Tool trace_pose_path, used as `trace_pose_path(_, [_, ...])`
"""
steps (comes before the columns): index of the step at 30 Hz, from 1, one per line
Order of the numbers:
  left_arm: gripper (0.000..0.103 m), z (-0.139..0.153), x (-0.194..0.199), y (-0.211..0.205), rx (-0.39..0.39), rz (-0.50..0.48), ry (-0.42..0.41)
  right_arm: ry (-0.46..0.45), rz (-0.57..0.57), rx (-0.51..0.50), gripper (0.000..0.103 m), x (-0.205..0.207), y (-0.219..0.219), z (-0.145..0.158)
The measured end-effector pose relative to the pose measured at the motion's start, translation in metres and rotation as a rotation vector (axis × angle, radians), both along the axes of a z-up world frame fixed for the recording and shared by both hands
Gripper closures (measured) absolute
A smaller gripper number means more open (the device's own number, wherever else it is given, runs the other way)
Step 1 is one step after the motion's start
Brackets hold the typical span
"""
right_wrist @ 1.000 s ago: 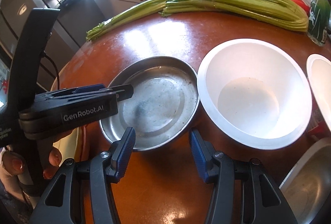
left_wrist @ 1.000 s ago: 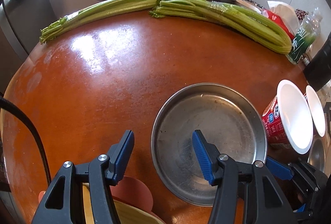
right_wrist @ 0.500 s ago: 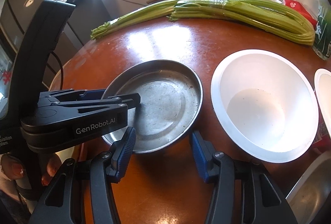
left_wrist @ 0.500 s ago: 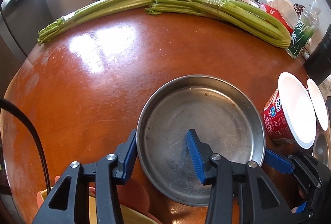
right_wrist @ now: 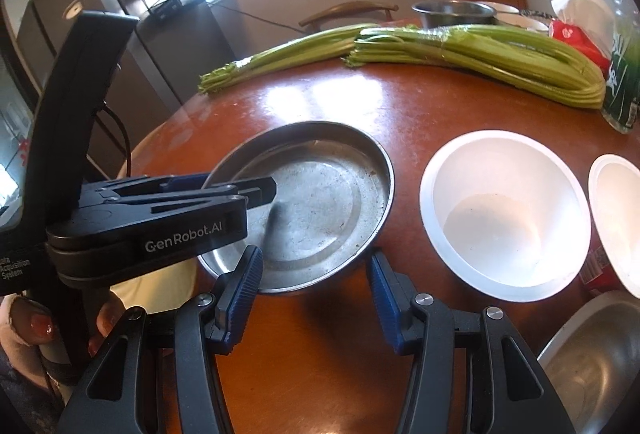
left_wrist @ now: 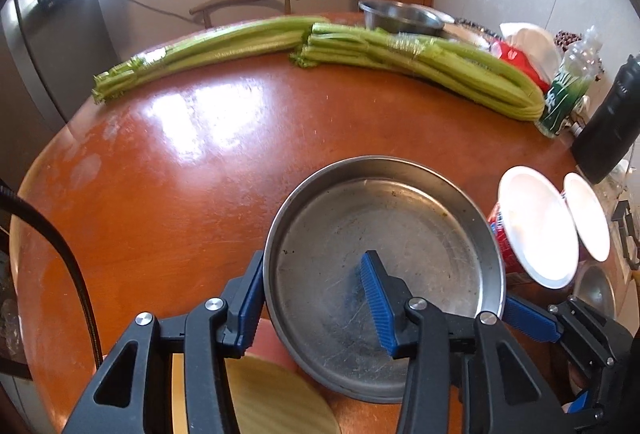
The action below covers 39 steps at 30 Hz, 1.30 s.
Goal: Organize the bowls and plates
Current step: 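Lift the steel tray with the left gripper toward the stacked plates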
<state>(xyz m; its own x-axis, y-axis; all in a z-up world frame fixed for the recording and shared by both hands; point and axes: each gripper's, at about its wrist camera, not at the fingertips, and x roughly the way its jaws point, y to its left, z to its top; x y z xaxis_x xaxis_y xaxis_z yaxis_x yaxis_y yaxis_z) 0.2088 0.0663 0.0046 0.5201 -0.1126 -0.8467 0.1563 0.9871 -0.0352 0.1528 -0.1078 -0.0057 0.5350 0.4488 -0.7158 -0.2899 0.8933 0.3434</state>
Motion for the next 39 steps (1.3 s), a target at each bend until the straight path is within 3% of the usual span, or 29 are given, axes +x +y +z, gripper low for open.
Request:
trace_pose_path(29, [0.056, 0.074, -0.101, 0.048, -0.046, 0.146, -0.188, -0.207, 0.172, 0.024, 0.047, -0.068, 0.034, 0.071])
trace_pose_path(39, [0.056, 0.079, -0.127, 0.082, -0.042, 0.235, -0.204, -0.232, 0.272, 0.027, 0.047, -0.073, 0.063, 0.077])
